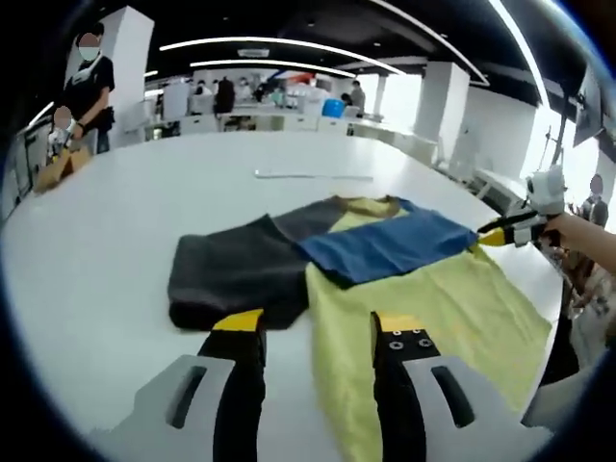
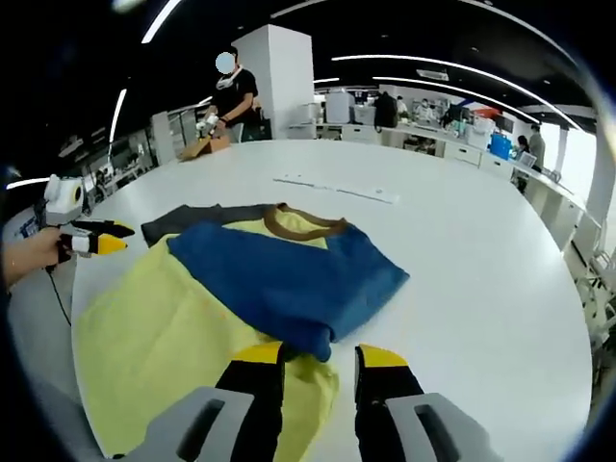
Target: Fold the garment on the visible template until the final outline fits inside the template.
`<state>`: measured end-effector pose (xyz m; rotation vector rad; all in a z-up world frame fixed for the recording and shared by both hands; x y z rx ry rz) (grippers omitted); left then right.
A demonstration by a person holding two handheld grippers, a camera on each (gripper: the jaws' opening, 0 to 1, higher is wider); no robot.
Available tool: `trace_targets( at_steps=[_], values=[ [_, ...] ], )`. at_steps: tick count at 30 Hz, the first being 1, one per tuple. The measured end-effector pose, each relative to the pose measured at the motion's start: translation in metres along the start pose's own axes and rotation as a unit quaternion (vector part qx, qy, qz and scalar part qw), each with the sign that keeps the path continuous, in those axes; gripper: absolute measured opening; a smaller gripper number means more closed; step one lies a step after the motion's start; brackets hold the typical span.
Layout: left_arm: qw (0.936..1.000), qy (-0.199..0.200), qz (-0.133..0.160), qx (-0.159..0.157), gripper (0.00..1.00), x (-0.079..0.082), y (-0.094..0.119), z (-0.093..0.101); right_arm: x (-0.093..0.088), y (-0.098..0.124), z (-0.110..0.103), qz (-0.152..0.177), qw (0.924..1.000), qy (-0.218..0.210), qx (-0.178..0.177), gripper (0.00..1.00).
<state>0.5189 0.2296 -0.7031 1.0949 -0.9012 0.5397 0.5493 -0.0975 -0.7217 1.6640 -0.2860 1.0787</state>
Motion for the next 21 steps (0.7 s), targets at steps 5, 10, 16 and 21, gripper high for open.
trace_targets(
  at_steps=[5,10,16,21],
  values=[
    [0.9998,0.009,-0.017,0.007,0.29,-0.006,-0.014,-0.002,-0.006,-0.005,0.003,-0.005,0.9999,0.004,-0.011,0.13],
    [0.9989,0.026,-0.034,0.016,0.22,-0.012,-0.025,-0.006,-0.006,-0.008,0.003,0.002,0.9998,-0.002,-0.019,0.05],
    [0.9981,0.036,-0.045,0.023,0.19,-0.016,-0.041,-0.009,-0.01,-0.015,0.001,-0.003,0.9994,-0.018,-0.03,0.0],
    [0.9973,0.044,-0.045,0.038,0.08,-0.015,-0.046,-0.013,-0.016,-0.017,0.007,-0.014,0.9978,-0.044,-0.048,0.0]
  ],
)
Point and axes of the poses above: the point that each gripper's makers call its tool centre point, and the gripper's own axes: y roughly backward along the fingers, z roughly to its right, x roughly out of its top, the point moved 1 cm from there along y, roughly backward along the fingers, and after that the axes turned 2 degrees about -x, right-handed, at the moved point
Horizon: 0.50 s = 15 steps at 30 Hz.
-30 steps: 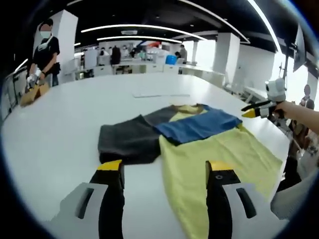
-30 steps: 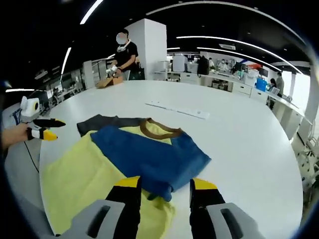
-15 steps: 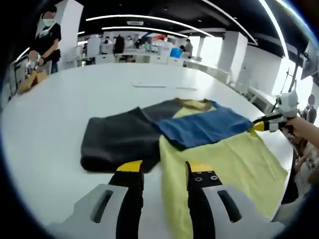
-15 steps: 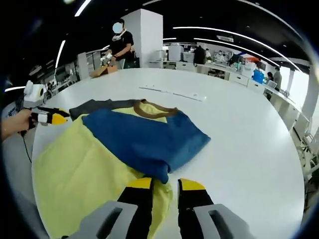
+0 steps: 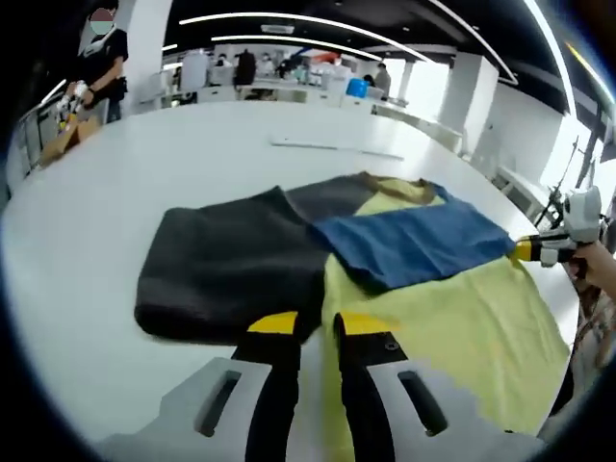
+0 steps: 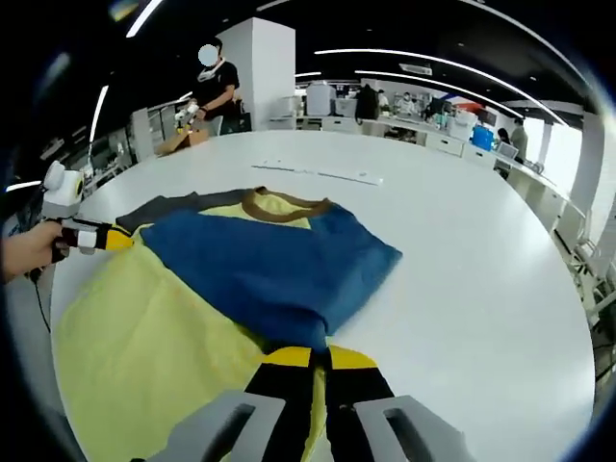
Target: Fold the garment on the visible template until the final outline fits inside the template.
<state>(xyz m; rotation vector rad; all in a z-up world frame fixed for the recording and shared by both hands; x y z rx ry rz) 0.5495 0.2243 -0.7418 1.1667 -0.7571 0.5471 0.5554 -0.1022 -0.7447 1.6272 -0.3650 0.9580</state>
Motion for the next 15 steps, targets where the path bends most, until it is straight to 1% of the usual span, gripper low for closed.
trace_targets(
  at_steps=[2,3,5,8,11,15],
  values=[
    [0.9999,-0.003,-0.002,0.01,0.03,0.0,0.0,-0.003,-0.001,0.0,0.003,-0.003,0.9999,-0.003,-0.012,0.0],
    [1.0,-0.002,-0.001,0.008,0.0,0.0,-0.001,-0.002,-0.002,0.0,0.004,-0.004,0.9999,-0.002,-0.014,0.0],
    [0.9999,0.007,0.001,0.011,0.0,0.001,-0.001,-0.002,-0.003,0.001,0.012,-0.008,0.9994,0.0,-0.033,0.0],
    [0.9998,0.009,0.002,0.016,0.0,0.002,-0.002,-0.002,-0.005,0.002,0.02,-0.01,0.999,-0.001,-0.044,0.0],
    [0.9997,0.019,0.003,0.015,0.0,0.002,-0.002,-0.002,-0.005,0.002,0.023,-0.014,0.9991,-0.01,-0.038,0.0],
    [0.9996,0.024,0.002,0.016,0.0,0.002,-0.002,-0.002,-0.006,0.002,0.019,-0.016,0.9992,-0.006,-0.037,0.0]
  ],
)
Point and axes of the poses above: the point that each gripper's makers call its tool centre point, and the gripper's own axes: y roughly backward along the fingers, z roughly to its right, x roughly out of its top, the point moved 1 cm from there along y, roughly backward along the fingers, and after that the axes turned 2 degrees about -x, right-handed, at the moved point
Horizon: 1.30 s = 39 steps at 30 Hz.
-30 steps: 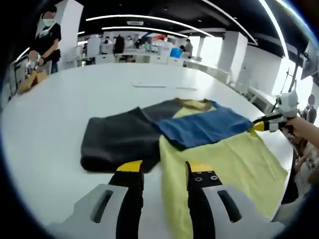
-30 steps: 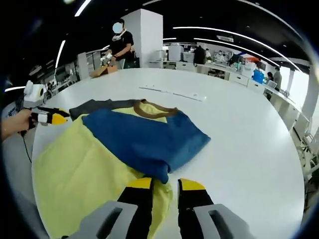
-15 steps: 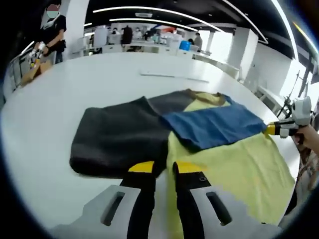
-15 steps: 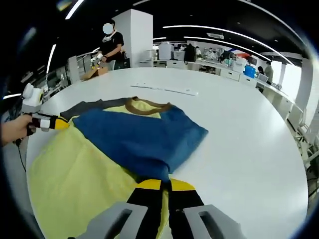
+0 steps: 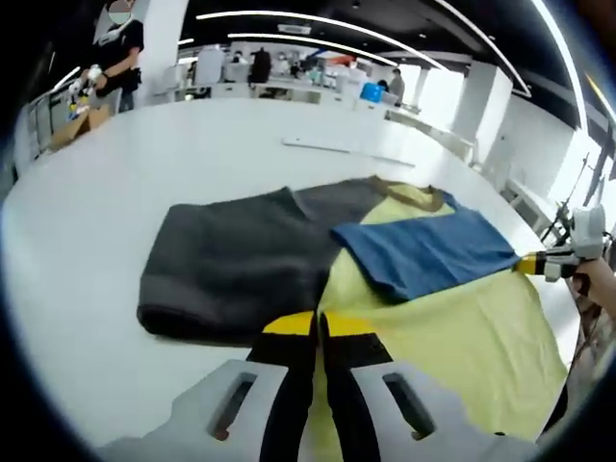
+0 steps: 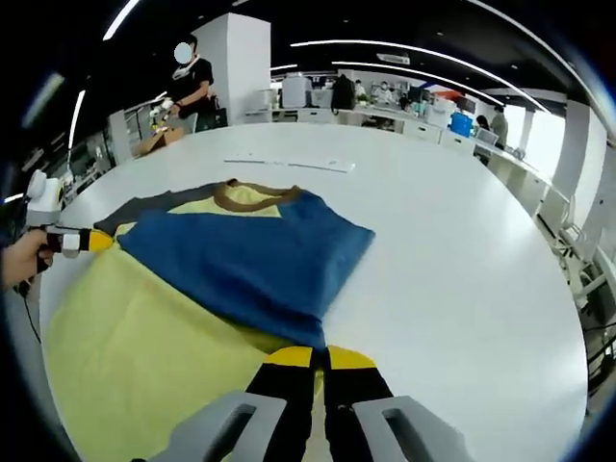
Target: Fold the garment on the visible template until the final outline fits inside the template.
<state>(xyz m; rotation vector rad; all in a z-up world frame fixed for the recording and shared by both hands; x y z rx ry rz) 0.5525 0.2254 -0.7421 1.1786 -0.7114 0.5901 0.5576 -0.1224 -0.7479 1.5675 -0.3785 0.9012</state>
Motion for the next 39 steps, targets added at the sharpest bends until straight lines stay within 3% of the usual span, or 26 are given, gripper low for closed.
trace_targets(
  at_steps=[5,15,18,21,25,28,35,37,39],
  values=[
    [0.9999,0.008,0.0,0.006,0.0,0.0,0.001,0.0,-0.002,0.002,0.002,-0.002,0.9998,-0.002,-0.022,0.0],
    [0.9999,0.015,-0.004,0.006,0.0,-0.002,0.003,-0.002,-0.003,0.004,0.004,-0.011,0.9994,0.007,-0.033,0.0],
    [1.0,-0.006,-0.005,0.0,0.01,-0.002,0.002,0.0,-0.003,0.003,0.0,-0.012,0.9997,0.011,-0.017,0.0],
    [0.9996,-0.028,-0.003,-0.007,0.14,-0.003,0.004,0.003,-0.001,0.006,-0.005,-0.005,0.9999,-0.007,0.012,0.02],
    [0.9986,-0.045,0.016,-0.023,0.3,0.001,0.009,0.006,0.007,0.011,-0.008,0.017,0.9993,-0.015,0.029,0.28],
    [0.9979,-0.052,0.031,-0.025,0.35,0.004,0.014,0.005,0.014,0.013,-0.014,0.036,0.9972,-0.037,0.054,0.47],
    [0.9951,-0.07,0.066,-0.018,0.5,0.021,0.027,-0.007,0.023,0.019,-0.024,0.055,0.9942,-0.033,0.086,0.75],
    [0.9917,-0.092,0.089,0.004,0.61,0.03,0.032,-0.017,0.026,0.021,-0.026,0.062,0.9932,-0.034,0.093,0.84],
    [0.9923,-0.085,0.09,0.01,0.7,0.033,0.035,-0.023,0.032,0.024,-0.03,0.074,0.9908,-0.033,0.108,0.89]
  ],
)
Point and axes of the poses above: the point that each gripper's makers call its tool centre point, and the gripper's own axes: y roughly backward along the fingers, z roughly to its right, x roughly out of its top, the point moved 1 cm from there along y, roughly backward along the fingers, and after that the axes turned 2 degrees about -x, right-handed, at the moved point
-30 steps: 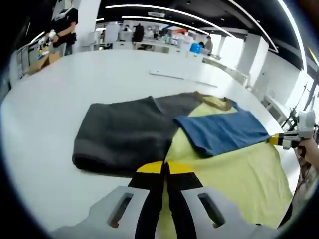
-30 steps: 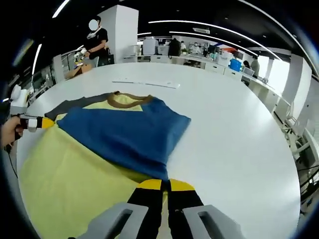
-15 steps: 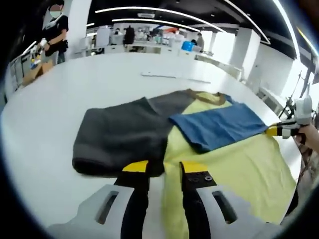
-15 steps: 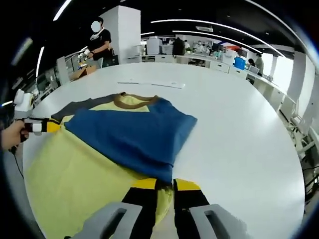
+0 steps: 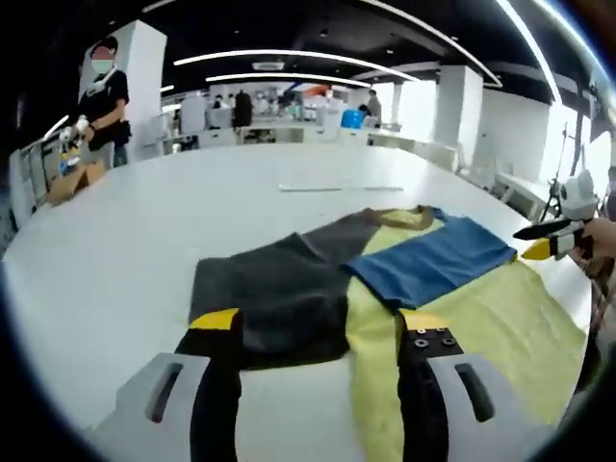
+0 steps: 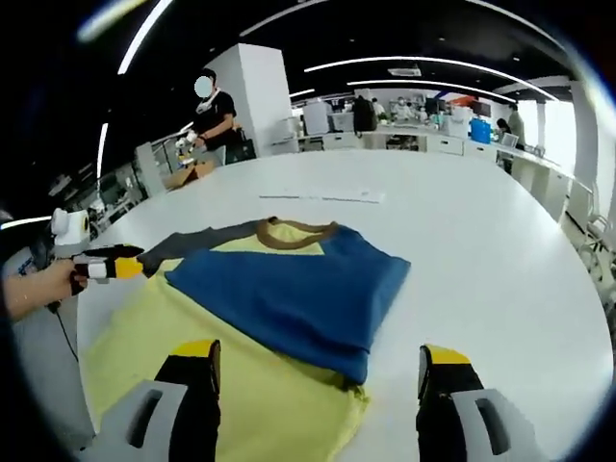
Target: Fold the garment on the visible template until the final outline fits inside the template.
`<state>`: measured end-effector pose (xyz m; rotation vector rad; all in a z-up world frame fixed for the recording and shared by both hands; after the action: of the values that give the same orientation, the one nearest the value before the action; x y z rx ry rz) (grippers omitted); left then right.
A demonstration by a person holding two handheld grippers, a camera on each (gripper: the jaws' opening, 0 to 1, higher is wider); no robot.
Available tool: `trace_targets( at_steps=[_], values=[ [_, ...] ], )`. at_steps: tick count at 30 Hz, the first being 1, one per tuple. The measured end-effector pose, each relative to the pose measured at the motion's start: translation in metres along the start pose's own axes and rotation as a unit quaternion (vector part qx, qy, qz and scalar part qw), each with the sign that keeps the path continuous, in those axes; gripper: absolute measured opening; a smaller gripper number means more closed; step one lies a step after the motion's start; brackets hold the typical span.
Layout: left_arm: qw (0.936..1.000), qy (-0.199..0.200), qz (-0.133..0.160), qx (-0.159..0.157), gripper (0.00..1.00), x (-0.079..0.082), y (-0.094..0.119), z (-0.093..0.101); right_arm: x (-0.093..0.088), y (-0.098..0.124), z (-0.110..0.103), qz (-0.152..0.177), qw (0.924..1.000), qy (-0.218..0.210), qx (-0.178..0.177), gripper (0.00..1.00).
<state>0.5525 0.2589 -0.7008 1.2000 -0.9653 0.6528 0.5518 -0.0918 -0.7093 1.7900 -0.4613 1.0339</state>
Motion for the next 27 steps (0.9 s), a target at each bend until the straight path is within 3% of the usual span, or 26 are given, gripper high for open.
trace_targets(
  at_steps=[5,12,20,27],
  values=[
    [0.9998,0.017,0.007,0.012,0.76,0.004,0.001,-0.02,0.013,0.007,-0.007,0.026,0.9992,0.015,0.026,0.98],
    [0.9985,0.044,0.001,0.031,0.77,0.003,0.002,-0.042,0.018,0.022,-0.02,0.037,0.996,0.061,0.054,0.99],
    [0.9972,0.055,-0.017,0.048,0.75,-0.009,0.004,-0.053,0.021,0.035,-0.042,0.047,0.9915,0.084,0.088,0.99],
    [0.9952,0.081,-0.026,0.048,0.65,-0.019,0.004,-0.057,0.02,0.043,-0.056,0.052,0.985,0.108,0.124,0.99]
  ],
)
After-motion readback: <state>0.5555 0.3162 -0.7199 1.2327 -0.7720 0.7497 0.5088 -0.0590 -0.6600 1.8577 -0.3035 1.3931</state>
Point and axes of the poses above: the point that each gripper's makers call its tool centre point, and the gripper's own axes: y roughly backward along the fingers, z roughly to its right, x roughly out of its top, the point moved 1 cm from there along y, roughly backward along the fingers, and after that the axes turned 2 degrees about -x, right-handed, at the moved point
